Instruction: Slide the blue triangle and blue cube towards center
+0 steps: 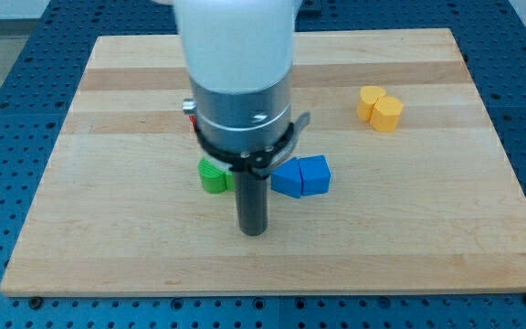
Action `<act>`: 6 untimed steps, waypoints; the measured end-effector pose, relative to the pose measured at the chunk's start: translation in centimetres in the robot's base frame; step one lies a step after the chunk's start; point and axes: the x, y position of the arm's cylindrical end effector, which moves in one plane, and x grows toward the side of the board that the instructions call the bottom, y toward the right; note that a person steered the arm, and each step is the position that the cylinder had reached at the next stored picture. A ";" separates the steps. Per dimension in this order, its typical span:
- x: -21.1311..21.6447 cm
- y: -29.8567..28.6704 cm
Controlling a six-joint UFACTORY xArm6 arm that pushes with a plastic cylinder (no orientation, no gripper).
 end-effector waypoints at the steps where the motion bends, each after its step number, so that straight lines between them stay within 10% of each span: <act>1: -1.5 -2.8; 6: -2.6 5.9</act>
